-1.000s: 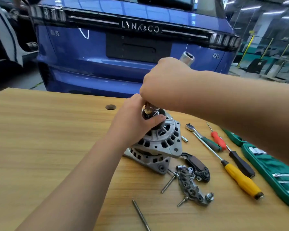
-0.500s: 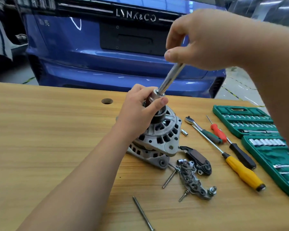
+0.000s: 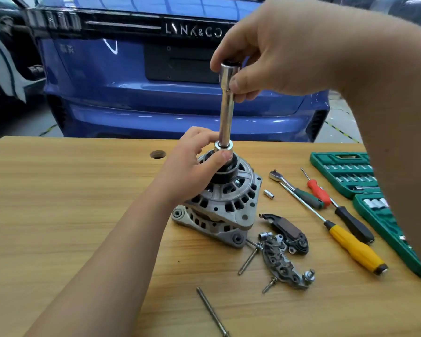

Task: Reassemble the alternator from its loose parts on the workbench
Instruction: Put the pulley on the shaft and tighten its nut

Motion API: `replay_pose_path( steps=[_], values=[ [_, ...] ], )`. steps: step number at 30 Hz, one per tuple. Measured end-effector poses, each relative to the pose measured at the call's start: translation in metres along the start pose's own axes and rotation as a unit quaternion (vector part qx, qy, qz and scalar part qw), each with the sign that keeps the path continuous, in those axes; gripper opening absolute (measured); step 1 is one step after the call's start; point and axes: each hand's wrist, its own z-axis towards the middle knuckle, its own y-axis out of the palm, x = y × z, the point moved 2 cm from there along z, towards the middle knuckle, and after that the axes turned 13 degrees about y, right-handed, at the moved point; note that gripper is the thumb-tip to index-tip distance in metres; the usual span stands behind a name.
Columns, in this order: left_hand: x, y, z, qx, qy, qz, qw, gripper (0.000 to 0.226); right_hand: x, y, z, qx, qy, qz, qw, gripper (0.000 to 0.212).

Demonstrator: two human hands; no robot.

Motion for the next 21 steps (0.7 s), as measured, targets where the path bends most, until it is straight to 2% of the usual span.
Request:
replay_pose_path(
  steps=[3, 6, 9, 10, 12, 14, 16, 19, 21],
  values=[
    [0.001, -0.002, 0.001, 0.025, -0.016, 0.016, 0.999, 0.024, -0.006, 0.003, -0.003, 0.049, -0.007, -0.028, 0.998, 0.018],
    [0.003, 0.005, 0.003, 0.058, -0.027, 0.067, 0.996, 0.03, -0.01, 0.018, 0.002, 0.079, 0.036, -0.069, 0.994, 0.038],
    [0.005, 0.006, 0.007, 0.105, -0.018, 0.048, 0.993, 0.01, -0.003, 0.034, 0.005, 0.145, 0.091, -0.097, 0.98, 0.052],
    [0.005, 0.004, 0.009, 0.104, -0.013, 0.031, 0.994, 0.007, 0.002, 0.041, 0.003, 0.125, 0.086, -0.065, 0.986, 0.049],
    [0.006, -0.001, 0.011, 0.061, 0.011, 0.011, 0.998, 0.011, 0.012, 0.054, -0.003, 0.016, 0.053, 0.05, 0.997, 0.028],
    [0.006, -0.003, 0.012, 0.014, 0.025, -0.005, 1.0, 0.015, 0.019, 0.065, -0.007, -0.048, 0.043, 0.166, 0.984, 0.013],
    [0.002, 0.0, 0.013, 0.005, 0.014, 0.009, 1.0, 0.018, 0.024, 0.077, -0.006, -0.002, 0.058, 0.227, 0.972, 0.007],
    [0.001, 0.001, 0.014, 0.087, 0.019, 0.058, 0.994, 0.027, 0.022, 0.091, 0.0, 0.115, 0.093, 0.171, 0.974, 0.035],
    [0.001, -0.001, 0.014, 0.11, 0.036, 0.052, 0.992, 0.017, 0.022, 0.093, -0.001, 0.113, 0.094, 0.161, 0.976, 0.038]
  ],
)
